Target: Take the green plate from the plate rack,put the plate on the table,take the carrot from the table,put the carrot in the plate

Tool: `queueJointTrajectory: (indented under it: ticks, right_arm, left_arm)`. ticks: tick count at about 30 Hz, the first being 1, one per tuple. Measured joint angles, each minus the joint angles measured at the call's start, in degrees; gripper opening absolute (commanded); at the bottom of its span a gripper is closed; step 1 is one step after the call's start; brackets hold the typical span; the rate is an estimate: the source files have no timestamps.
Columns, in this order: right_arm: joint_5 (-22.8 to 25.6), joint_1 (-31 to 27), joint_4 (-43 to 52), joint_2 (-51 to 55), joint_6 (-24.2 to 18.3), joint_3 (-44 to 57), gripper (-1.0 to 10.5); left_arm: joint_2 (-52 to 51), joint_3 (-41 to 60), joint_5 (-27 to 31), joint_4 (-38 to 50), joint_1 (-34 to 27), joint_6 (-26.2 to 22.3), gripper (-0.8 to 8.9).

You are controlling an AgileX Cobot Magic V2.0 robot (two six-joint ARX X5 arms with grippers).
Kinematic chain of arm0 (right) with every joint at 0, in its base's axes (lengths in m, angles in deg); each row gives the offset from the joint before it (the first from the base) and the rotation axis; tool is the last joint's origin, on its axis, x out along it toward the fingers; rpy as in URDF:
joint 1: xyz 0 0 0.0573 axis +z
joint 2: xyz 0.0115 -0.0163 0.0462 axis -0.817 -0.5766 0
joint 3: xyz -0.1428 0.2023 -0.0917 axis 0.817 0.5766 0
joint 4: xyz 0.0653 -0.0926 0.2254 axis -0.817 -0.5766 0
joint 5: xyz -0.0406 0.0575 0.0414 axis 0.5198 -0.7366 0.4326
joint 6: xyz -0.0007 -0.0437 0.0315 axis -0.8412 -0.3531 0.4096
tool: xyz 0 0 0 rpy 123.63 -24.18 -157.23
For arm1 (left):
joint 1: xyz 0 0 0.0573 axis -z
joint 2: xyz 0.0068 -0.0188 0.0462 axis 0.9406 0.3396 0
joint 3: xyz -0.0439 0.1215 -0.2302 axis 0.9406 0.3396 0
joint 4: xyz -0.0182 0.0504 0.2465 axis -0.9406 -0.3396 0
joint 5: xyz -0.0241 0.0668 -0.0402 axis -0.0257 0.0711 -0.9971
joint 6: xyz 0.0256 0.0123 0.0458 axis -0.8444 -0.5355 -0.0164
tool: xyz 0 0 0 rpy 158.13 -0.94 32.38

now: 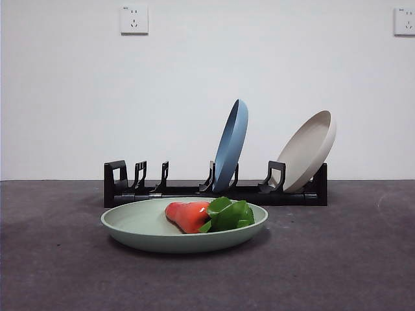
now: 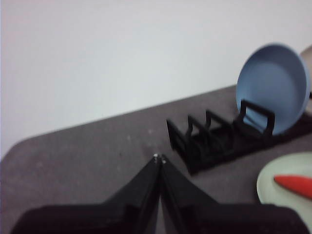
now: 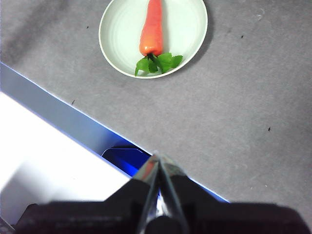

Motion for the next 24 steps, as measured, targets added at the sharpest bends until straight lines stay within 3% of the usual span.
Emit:
queueJointTrajectory:
  ticks: [10,14,24]
  right_arm:
    - [0.0,0.0,0.0,0.1,0.0,0.0,0.0]
    - [0.0,0.0,0.0,0.1,0.0,0.0,0.0]
    - [0.0,0.0,0.0,0.1,0.0,0.0,0.0]
  left_arm:
    - [-8.3,11.3,0.0,-2.3,-0.5,2.3,-0.03]
    - [-9.4,11.3,0.0,-7.7,-0.5,3.1,-0.03]
    - [-10.3,11.3,0.0,-7.7,-0.5,3.4,-0.03]
